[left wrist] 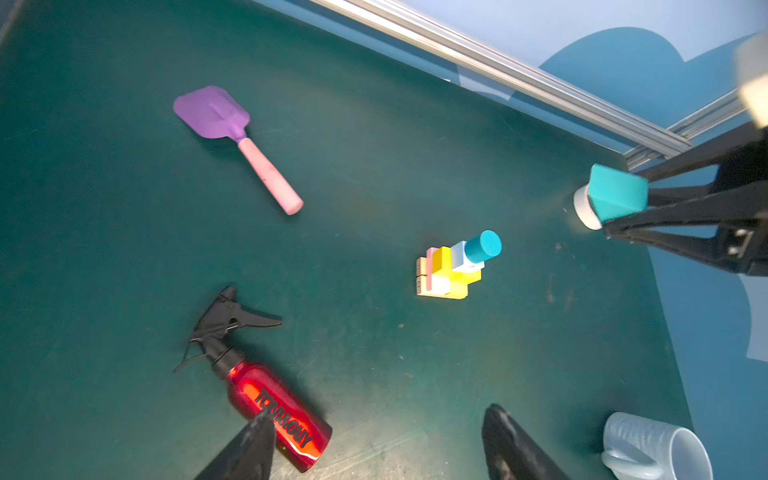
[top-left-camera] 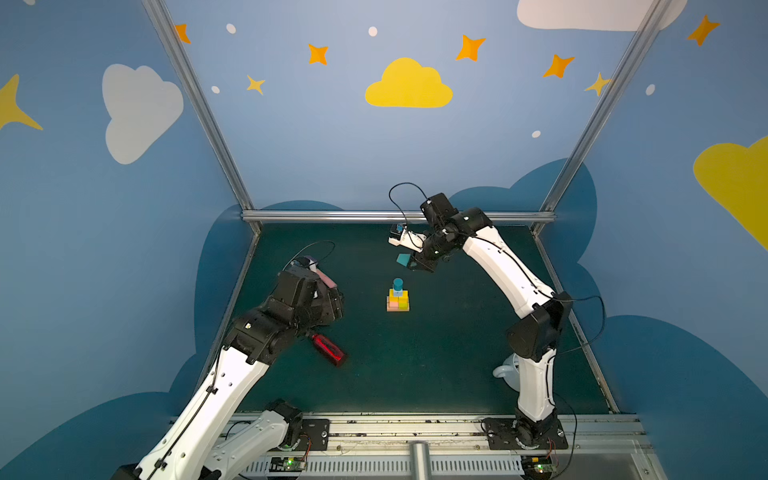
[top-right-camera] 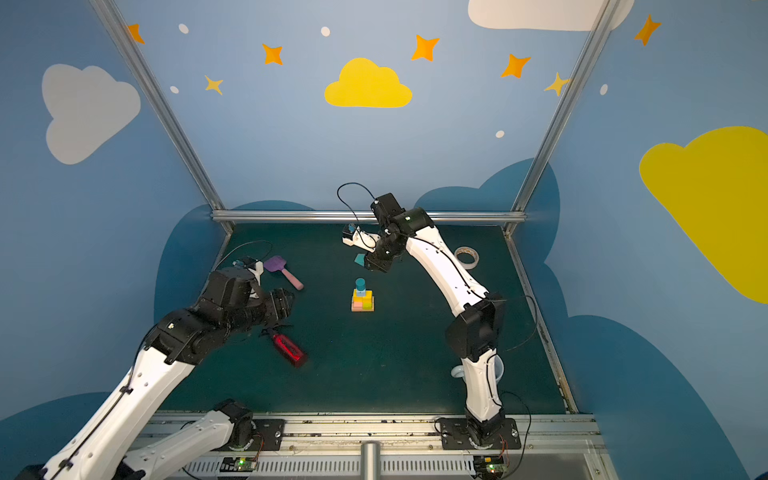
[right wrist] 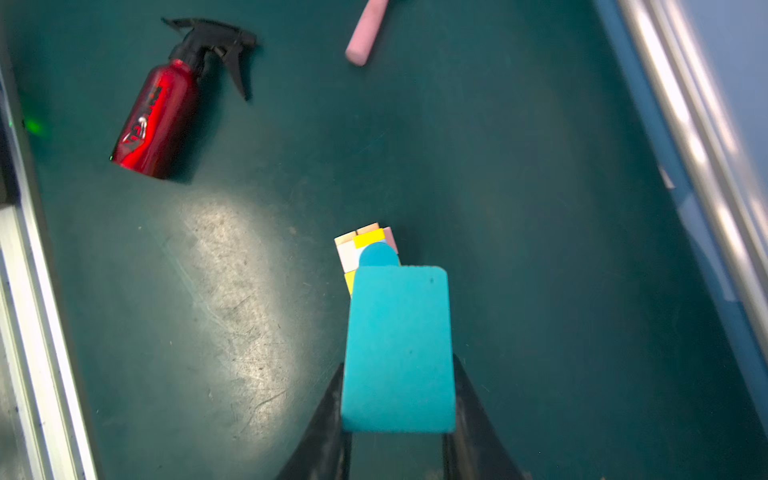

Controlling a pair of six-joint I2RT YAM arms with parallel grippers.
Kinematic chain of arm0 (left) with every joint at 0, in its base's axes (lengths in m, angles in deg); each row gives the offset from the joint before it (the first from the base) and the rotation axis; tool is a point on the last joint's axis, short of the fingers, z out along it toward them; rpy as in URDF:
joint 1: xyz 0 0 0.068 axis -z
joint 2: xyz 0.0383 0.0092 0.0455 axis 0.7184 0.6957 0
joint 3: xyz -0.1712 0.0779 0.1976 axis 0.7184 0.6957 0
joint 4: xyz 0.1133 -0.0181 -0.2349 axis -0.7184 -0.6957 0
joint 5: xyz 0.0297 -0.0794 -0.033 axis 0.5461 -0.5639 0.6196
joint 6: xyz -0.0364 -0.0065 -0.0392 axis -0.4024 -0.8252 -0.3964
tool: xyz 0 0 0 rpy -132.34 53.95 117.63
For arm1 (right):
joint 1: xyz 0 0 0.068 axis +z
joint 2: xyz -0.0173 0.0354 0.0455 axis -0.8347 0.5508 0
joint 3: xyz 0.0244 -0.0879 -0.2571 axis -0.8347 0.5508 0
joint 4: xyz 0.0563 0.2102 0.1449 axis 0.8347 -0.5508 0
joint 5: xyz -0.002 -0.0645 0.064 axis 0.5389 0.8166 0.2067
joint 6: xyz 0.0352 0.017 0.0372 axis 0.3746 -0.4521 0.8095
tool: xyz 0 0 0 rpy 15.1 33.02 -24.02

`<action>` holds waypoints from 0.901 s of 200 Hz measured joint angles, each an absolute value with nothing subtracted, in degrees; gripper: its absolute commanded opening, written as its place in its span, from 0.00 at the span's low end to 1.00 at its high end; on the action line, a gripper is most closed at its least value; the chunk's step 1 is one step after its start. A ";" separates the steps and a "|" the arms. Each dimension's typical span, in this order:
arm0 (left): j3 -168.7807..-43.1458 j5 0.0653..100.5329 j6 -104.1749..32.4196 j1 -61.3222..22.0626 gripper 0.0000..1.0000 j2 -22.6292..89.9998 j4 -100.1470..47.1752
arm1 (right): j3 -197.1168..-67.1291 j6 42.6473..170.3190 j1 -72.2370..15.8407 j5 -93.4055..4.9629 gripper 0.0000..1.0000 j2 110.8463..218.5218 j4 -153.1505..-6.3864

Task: Build the wood block tower
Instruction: 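Carry the teal wedge with the right gripper above the teal cylinder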

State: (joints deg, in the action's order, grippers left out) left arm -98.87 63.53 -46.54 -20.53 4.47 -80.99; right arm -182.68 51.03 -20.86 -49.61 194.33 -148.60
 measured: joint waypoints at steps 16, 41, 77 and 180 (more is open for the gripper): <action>-98.71 63.92 -46.56 -20.99 0.78 4.03 -81.67 | -182.94 49.28 -20.42 -49.92 0.00 195.21 -149.30; -98.17 64.12 -46.54 -21.58 0.78 3.94 -82.47 | -185.72 46.72 -19.61 -49.92 0.00 197.26 -150.90; -98.12 64.12 -46.52 -22.28 0.78 3.99 -83.79 | -191.05 42.76 -18.52 -48.82 0.00 201.06 -152.91; -98.08 63.44 -46.06 -24.47 0.78 5.98 -84.66 | -192.23 38.28 -15.98 -39.93 0.00 204.65 -155.03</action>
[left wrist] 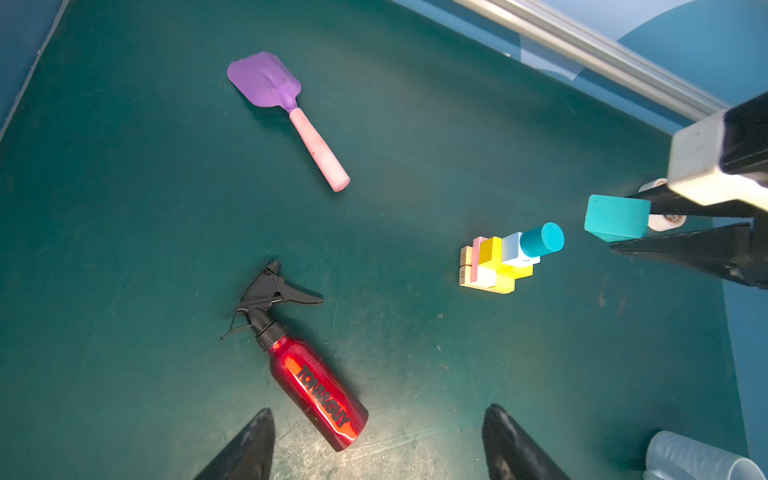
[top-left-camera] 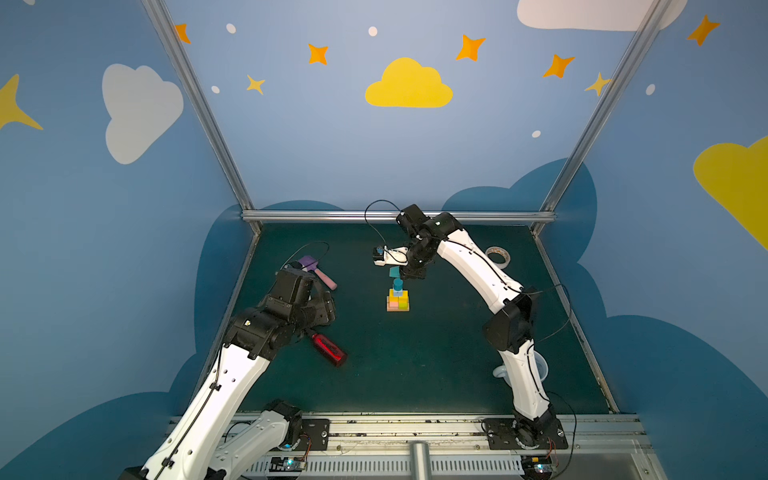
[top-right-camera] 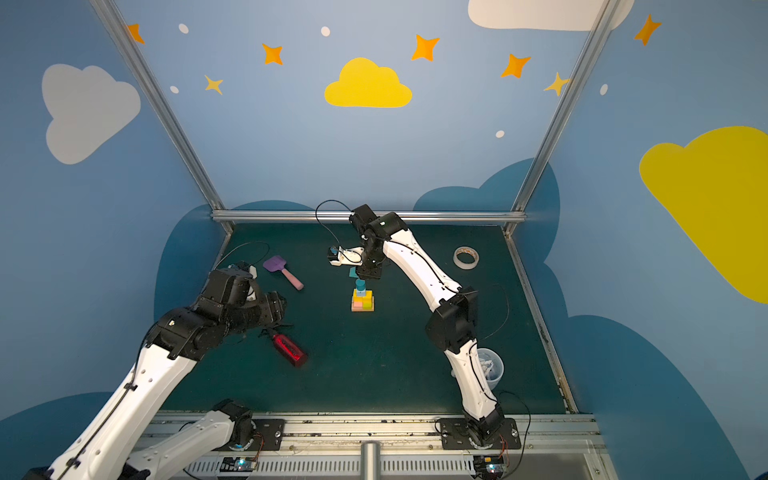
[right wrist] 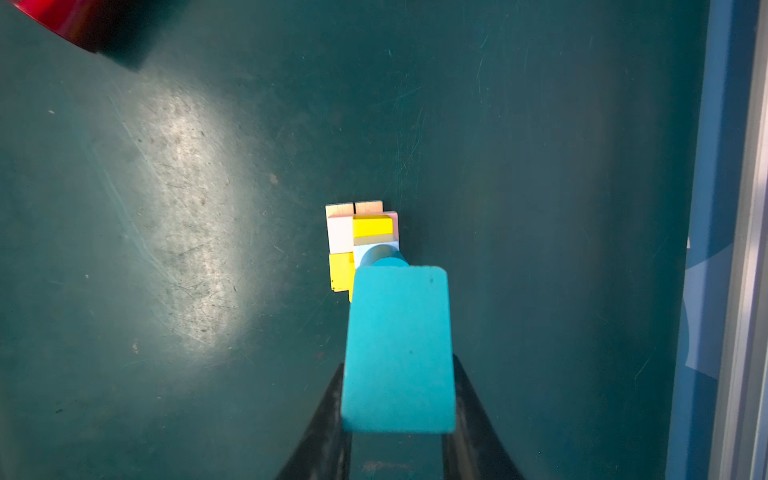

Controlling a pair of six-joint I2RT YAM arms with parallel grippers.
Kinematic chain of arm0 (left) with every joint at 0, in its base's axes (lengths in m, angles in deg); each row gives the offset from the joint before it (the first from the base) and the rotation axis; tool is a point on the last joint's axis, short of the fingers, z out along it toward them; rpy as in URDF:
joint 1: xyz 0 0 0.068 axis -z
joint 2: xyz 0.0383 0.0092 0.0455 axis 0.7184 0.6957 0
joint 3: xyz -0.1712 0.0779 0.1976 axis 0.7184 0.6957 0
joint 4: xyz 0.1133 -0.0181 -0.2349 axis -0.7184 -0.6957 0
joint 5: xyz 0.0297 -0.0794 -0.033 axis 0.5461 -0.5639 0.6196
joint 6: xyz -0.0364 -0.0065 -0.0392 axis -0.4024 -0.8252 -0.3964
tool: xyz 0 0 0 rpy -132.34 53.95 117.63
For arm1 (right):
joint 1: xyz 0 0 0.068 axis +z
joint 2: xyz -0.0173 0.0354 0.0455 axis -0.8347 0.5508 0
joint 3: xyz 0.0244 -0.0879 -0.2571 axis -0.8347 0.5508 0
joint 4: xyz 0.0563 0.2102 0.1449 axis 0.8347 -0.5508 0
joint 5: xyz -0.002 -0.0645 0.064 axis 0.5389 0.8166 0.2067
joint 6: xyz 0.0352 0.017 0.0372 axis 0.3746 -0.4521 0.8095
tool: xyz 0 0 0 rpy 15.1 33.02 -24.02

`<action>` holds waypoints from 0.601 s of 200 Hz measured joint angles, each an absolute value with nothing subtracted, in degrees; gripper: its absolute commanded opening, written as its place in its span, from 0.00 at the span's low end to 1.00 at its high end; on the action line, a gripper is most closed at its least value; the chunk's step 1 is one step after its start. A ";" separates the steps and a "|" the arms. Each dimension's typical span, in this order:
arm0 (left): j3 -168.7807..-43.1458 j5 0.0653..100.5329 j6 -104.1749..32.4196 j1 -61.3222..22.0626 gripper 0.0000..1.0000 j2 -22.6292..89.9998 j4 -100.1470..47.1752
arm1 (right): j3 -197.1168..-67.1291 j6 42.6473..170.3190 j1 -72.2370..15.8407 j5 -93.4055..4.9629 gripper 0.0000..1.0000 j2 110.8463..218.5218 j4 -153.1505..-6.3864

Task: Build the wood block tower
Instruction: 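Carry the teal wedge with the right gripper above the teal cylinder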

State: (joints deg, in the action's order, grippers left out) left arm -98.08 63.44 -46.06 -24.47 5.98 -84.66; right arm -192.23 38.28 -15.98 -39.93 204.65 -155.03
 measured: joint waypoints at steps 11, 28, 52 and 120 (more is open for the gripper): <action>-97.86 63.33 -46.03 -24.55 0.78 6.24 -84.53 | -192.17 38.22 -15.89 -39.38 0.00 205.13 -154.94; -97.58 63.11 -45.99 -24.62 0.78 6.37 -84.51 | -192.17 38.15 -15.85 -38.86 0.00 205.89 -154.72; -97.36 62.96 -45.86 -24.93 0.78 6.46 -84.48 | -192.12 38.17 -15.85 -37.98 0.00 206.83 -154.05; -96.99 62.30 -45.29 -25.67 0.78 7.59 -84.16 | -192.12 37.98 -15.70 -37.39 0.00 207.80 -153.57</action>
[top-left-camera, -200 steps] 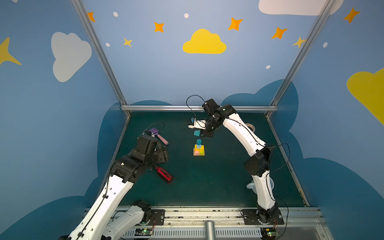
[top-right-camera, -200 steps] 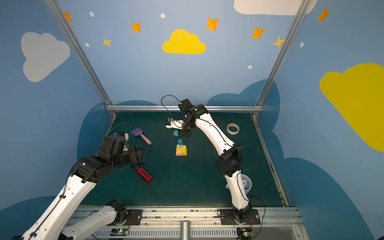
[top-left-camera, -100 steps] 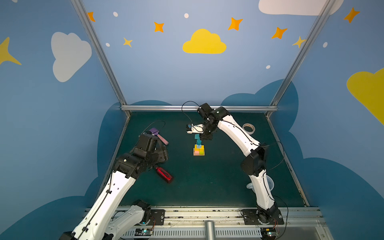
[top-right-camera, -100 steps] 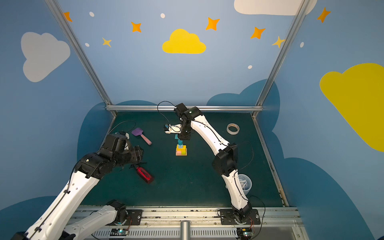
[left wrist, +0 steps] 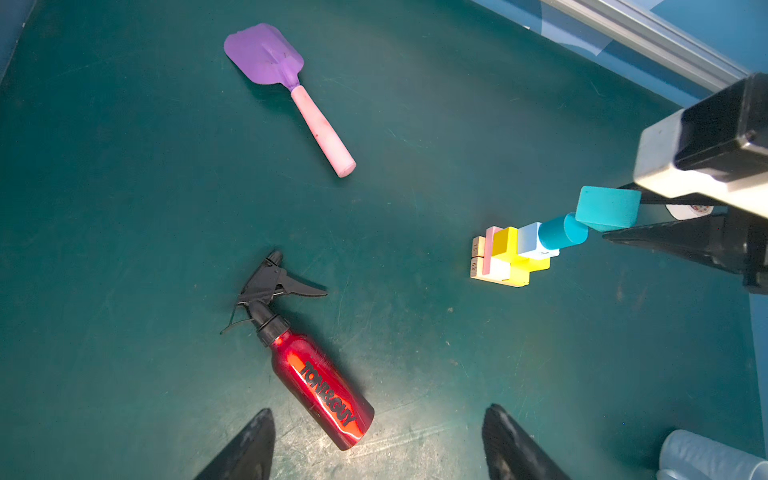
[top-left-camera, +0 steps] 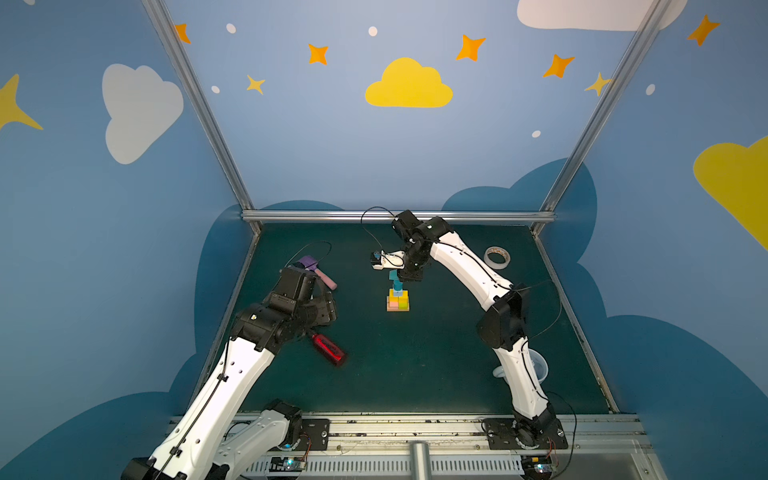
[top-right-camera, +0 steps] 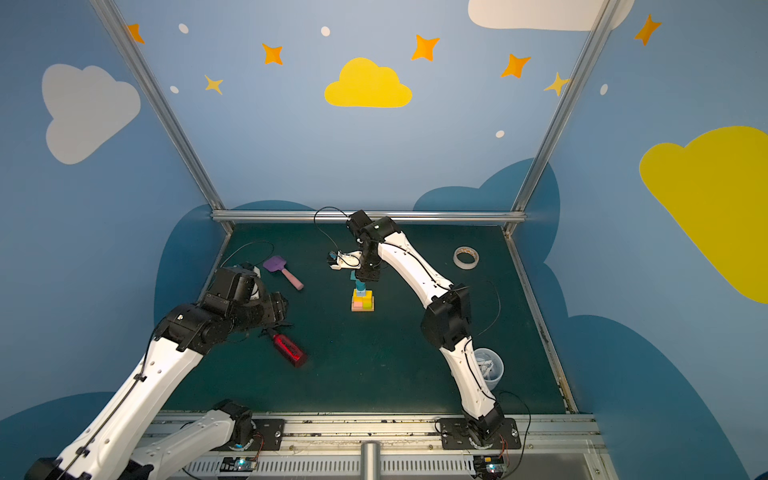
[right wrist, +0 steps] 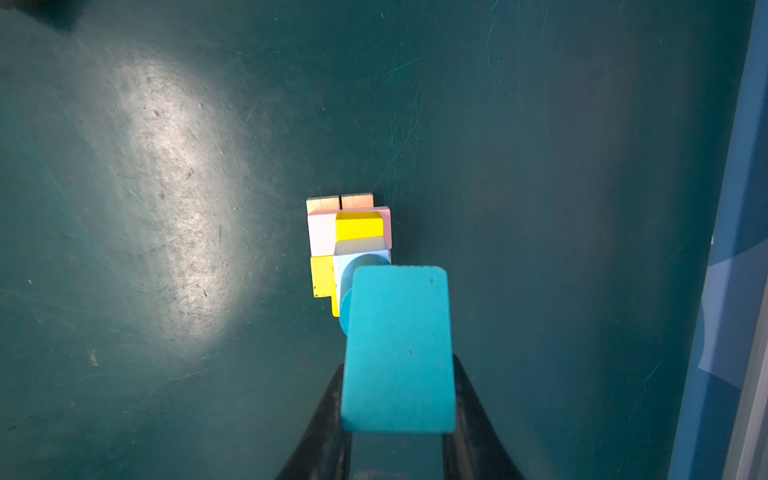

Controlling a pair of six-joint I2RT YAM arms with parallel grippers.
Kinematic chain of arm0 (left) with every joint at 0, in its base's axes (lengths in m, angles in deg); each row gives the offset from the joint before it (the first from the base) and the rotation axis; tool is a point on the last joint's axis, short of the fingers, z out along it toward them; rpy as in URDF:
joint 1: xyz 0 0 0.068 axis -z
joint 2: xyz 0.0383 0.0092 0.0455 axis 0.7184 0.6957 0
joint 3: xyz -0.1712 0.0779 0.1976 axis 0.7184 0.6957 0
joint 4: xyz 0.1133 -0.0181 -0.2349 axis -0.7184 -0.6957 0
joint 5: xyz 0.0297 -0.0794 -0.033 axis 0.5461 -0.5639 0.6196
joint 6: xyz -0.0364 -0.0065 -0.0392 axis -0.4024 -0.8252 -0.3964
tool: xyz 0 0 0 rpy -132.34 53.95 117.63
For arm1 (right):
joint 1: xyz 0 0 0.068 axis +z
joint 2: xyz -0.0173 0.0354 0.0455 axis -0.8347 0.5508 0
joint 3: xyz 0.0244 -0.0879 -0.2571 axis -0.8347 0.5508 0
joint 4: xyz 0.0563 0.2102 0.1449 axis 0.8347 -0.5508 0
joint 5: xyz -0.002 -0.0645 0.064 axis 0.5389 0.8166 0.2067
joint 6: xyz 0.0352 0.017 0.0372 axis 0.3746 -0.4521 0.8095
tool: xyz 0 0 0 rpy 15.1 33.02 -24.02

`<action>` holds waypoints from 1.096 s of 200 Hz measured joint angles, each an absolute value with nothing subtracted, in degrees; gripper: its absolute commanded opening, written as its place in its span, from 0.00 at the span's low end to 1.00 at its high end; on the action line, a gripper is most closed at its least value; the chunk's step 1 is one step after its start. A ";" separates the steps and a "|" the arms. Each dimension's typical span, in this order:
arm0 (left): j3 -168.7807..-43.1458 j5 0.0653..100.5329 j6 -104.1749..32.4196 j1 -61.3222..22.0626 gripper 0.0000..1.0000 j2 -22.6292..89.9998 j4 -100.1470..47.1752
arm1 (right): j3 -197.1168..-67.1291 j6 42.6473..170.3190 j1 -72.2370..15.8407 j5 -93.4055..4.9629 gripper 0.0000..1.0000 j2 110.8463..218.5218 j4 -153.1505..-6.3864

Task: Build the wood block tower
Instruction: 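Carry the teal wedge with the right gripper above the teal cylinder, then lower the teal wedge with the right gripper onto the teal cylinder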

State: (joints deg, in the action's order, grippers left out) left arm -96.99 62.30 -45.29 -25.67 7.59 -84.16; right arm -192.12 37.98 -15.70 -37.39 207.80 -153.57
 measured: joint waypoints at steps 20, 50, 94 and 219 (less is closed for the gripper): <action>-96.99 61.91 -45.07 -25.91 0.78 7.64 -84.09 | -192.12 37.76 -15.48 -36.91 0.00 207.90 -153.50; -96.97 61.67 -44.99 -26.04 0.78 7.73 -84.07 | -192.12 37.45 -15.46 -36.67 0.00 208.39 -153.48; -96.94 61.47 -44.94 -26.30 0.78 8.05 -84.05 | -192.12 37.28 -15.26 -36.15 0.00 208.98 -153.46; -95.96 61.23 -44.79 -26.70 0.79 8.08 -83.65 | -191.49 37.19 -14.58 -34.84 0.00 209.22 -152.56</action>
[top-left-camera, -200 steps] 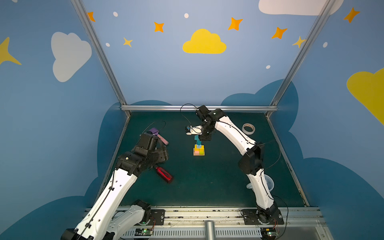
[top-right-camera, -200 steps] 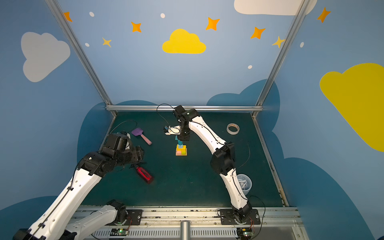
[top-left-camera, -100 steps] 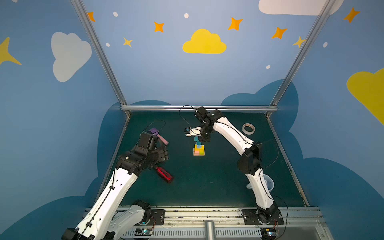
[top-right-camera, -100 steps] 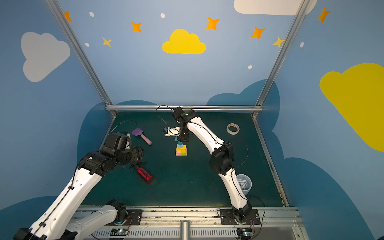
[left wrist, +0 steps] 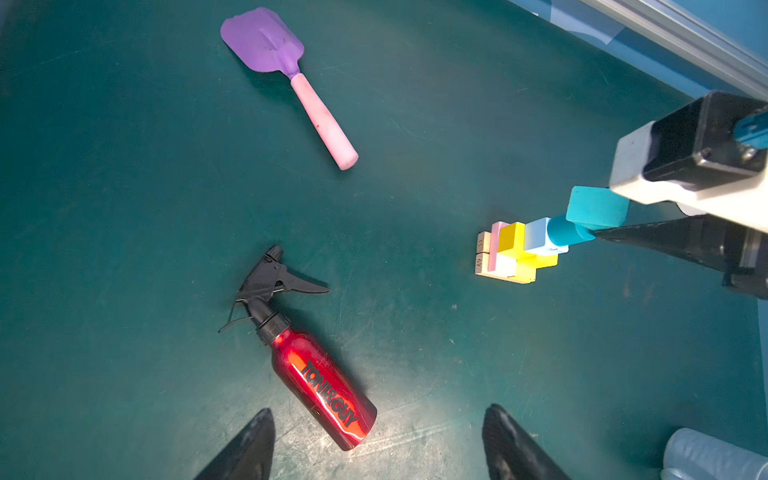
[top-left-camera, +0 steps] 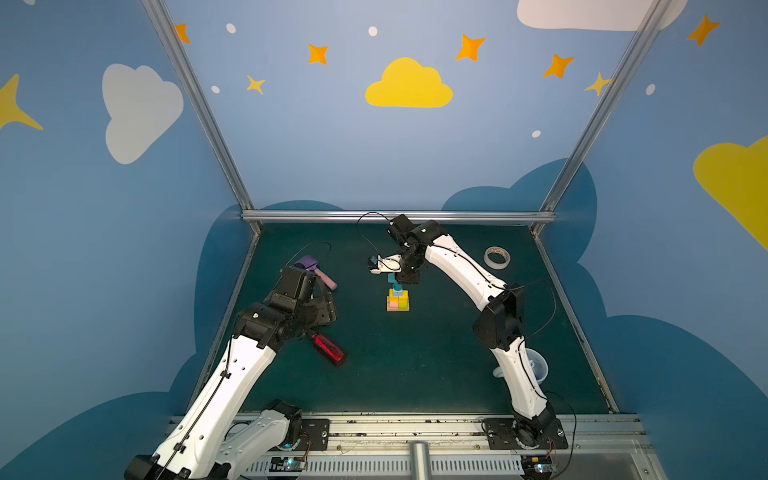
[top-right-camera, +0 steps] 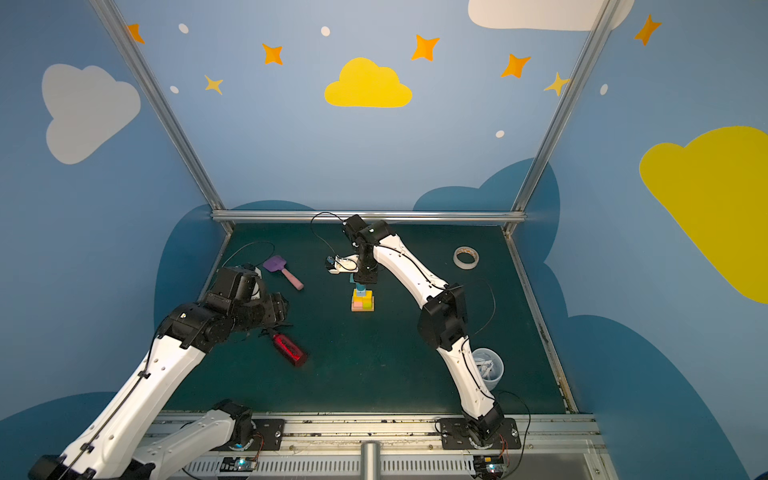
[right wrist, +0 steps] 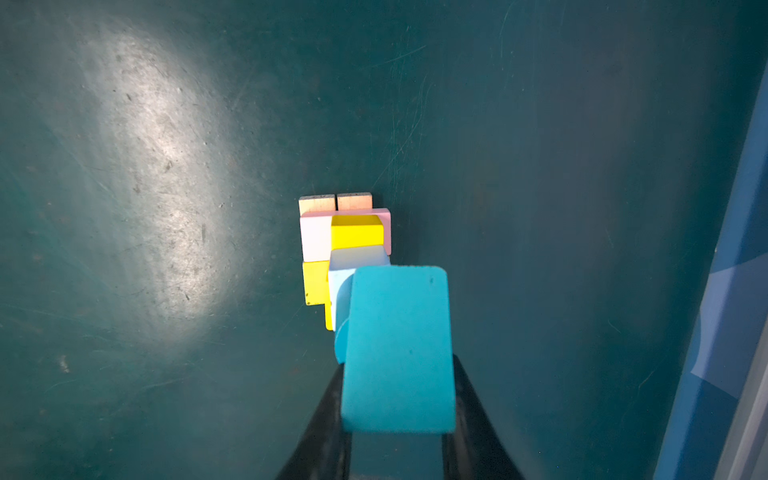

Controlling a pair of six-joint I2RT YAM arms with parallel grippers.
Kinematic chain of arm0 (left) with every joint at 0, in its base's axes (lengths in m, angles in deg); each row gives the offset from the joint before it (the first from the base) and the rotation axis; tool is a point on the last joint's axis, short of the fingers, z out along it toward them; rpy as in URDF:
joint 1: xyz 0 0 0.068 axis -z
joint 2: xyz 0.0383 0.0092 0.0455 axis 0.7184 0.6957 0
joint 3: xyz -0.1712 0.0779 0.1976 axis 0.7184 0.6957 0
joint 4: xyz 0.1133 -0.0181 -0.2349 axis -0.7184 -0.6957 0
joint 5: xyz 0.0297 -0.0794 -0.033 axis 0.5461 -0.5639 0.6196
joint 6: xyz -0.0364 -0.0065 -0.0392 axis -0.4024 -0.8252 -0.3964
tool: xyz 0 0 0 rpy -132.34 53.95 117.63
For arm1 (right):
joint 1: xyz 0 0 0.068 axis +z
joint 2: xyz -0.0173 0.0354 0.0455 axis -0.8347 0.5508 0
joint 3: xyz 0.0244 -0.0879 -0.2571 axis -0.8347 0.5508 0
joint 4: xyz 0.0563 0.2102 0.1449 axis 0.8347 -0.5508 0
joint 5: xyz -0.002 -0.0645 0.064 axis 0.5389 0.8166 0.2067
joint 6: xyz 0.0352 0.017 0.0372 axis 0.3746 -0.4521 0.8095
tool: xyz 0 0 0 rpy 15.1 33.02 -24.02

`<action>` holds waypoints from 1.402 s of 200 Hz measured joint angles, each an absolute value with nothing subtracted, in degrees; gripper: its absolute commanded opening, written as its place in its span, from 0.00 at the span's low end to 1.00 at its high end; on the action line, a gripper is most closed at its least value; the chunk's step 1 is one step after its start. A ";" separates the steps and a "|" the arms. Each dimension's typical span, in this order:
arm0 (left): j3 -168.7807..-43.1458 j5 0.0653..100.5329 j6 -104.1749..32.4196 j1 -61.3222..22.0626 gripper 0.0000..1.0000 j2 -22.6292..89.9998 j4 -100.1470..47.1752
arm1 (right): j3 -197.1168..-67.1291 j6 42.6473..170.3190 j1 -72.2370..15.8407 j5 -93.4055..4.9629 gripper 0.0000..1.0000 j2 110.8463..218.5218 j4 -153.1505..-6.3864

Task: Build the wood block tower
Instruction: 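Lower the teal wedge with the right gripper onto the teal cylinder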

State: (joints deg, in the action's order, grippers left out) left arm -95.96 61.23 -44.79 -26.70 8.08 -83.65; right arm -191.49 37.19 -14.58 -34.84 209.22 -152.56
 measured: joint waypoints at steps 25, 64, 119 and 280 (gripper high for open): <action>-95.94 61.21 -44.79 -26.70 0.78 8.08 -83.65 | -191.20 37.12 -14.52 -34.73 0.00 209.22 -152.43; -95.94 60.99 -44.79 -26.70 0.78 8.05 -83.65 | -191.09 37.06 -14.47 -34.62 0.01 209.22 -152.36; -95.94 60.64 -44.79 -26.78 0.79 8.05 -83.63 | -190.96 37.06 -14.47 -34.44 0.09 209.22 -151.97; -95.22 60.34 -44.79 -27.07 0.79 8.05 -83.63 | -190.64 37.06 -14.45 -33.94 0.15 209.22 -151.18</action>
